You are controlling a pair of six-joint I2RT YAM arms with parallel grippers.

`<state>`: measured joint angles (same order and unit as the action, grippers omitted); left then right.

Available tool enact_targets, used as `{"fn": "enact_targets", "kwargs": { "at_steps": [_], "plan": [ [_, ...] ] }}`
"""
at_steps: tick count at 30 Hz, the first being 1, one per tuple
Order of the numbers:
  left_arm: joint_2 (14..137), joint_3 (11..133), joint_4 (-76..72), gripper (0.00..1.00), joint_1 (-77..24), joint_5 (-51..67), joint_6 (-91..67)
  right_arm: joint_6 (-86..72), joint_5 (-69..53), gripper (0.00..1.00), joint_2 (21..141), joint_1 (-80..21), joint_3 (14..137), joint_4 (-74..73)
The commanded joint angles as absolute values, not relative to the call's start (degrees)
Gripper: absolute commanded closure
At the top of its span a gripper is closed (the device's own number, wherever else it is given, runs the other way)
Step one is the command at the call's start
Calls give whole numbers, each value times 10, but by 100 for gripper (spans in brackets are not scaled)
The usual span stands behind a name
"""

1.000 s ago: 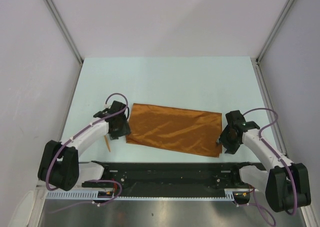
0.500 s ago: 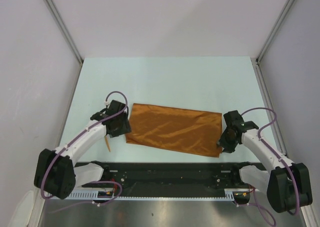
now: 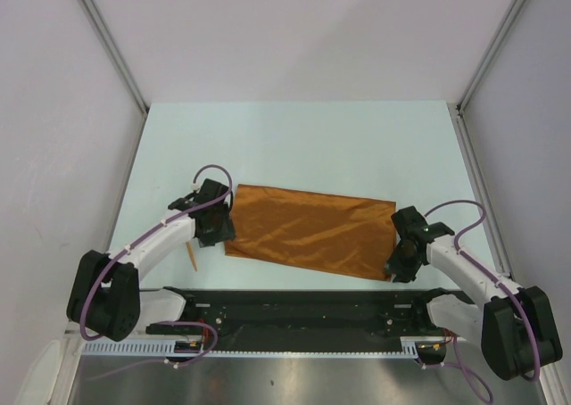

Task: Fold the napkin into a case and place the utensils inside
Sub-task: Smooth out the rectangle-folded napkin at the center of the board.

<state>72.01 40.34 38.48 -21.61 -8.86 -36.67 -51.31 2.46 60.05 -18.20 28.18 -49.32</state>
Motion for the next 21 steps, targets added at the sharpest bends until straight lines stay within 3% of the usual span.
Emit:
{"fn": "enact_targets", "kwargs": {
  "at_steps": [1,10,17,21],
  "plan": [
    [713,404,381,44,-214,-102,-374,-532,36,73,601,-185,280,-488],
    [749,405,384,48,-215,-111,-370,-533,40,99,593,-185,286,-490],
    [751,385,367,54,-222,-87,-383,-534,42,100,591,-185,289,-490],
    [762,387,349,64,-223,-81,-384,-531,49,100,586,-185,299,-495]
  ]
}}
